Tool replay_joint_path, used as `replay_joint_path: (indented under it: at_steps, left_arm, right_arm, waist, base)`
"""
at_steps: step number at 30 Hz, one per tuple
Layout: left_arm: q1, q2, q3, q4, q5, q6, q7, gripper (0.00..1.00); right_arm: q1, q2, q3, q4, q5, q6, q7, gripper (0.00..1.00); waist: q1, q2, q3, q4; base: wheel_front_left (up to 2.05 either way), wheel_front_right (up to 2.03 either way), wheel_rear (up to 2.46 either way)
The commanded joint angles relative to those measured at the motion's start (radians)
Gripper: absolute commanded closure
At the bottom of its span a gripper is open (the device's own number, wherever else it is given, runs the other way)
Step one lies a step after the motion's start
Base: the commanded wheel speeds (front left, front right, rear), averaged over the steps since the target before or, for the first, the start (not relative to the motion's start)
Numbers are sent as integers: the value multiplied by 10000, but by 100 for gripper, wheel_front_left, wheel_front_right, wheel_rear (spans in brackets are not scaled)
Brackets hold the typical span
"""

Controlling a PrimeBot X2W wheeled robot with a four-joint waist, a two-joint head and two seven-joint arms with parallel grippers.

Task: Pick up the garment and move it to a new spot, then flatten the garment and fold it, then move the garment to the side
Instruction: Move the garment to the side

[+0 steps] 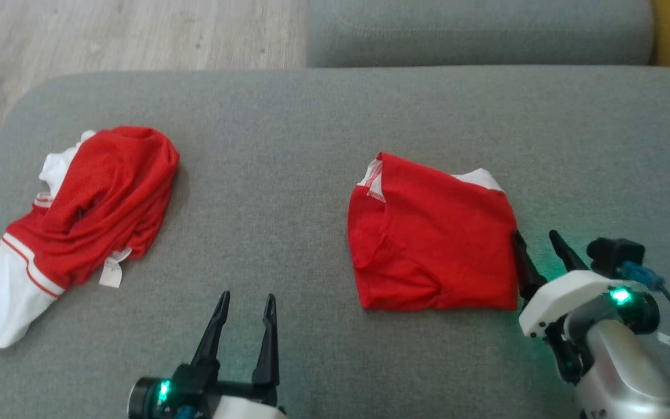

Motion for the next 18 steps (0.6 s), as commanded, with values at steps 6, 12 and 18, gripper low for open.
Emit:
replay_joint_path:
  at_steps: [6, 12, 18]
  left_arm:
    - [-793, -21, 13, -237, -33, 23, -95, 0]
    - [-996, -21, -19, -231, -168, 98, -95, 0]
    - [-1112, -21, 61, -276, -234, 89, -95, 0]
  right_arm:
    - [-1018, 351, 729, 1299, 594, -7, 390, 36]
    - [-1502, 400, 1643, 1530, 1621, -7, 439, 100]
    - [-2235, -587, 1981, 1240, 1954, -7, 112, 100]
  waist:
    - [-3, 0, 460, 151]
    - [-3, 0, 782, -36]
    - [-3, 0, 1121, -847]
  base:
    - [0, 0, 0]
    - [0, 0, 0]
    - [0, 0, 0]
